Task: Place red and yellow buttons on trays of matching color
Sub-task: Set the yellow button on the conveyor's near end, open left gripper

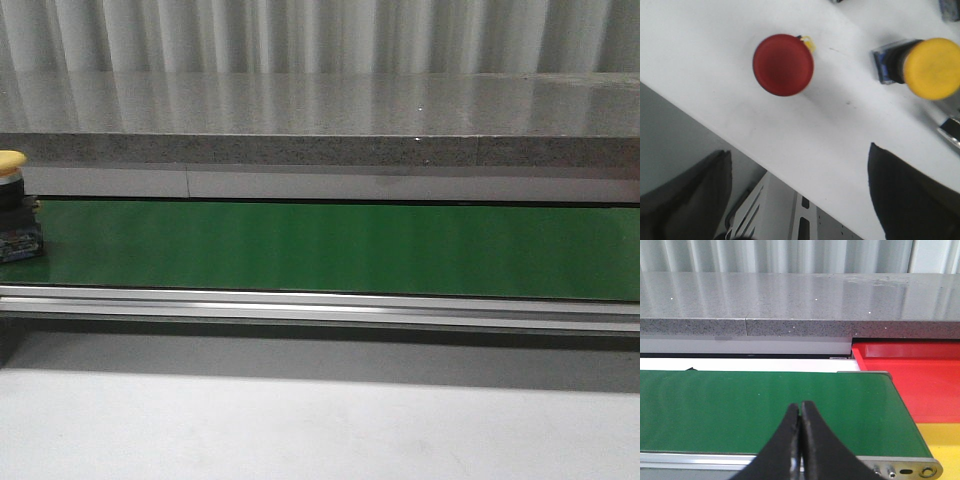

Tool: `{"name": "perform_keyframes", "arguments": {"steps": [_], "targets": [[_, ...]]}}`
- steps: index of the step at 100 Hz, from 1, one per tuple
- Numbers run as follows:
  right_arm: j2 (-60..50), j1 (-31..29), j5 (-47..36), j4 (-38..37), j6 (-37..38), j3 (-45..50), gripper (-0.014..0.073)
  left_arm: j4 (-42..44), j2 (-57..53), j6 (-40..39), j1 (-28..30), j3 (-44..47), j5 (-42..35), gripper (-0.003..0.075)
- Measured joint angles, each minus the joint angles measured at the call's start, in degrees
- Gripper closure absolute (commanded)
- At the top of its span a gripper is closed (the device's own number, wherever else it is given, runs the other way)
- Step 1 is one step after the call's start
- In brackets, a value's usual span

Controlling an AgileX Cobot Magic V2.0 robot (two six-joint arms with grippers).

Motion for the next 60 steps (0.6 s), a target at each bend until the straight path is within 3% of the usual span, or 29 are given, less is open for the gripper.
{"name": "perform_keyframes", "arguments": {"steps": [60], "targets": [[0.0, 0.0, 0.0, 0.0, 0.0, 0.0, 0.0658, -0.4, 11.4, 0.0, 1.8, 0.4, -12.8, 0.0174]]}}
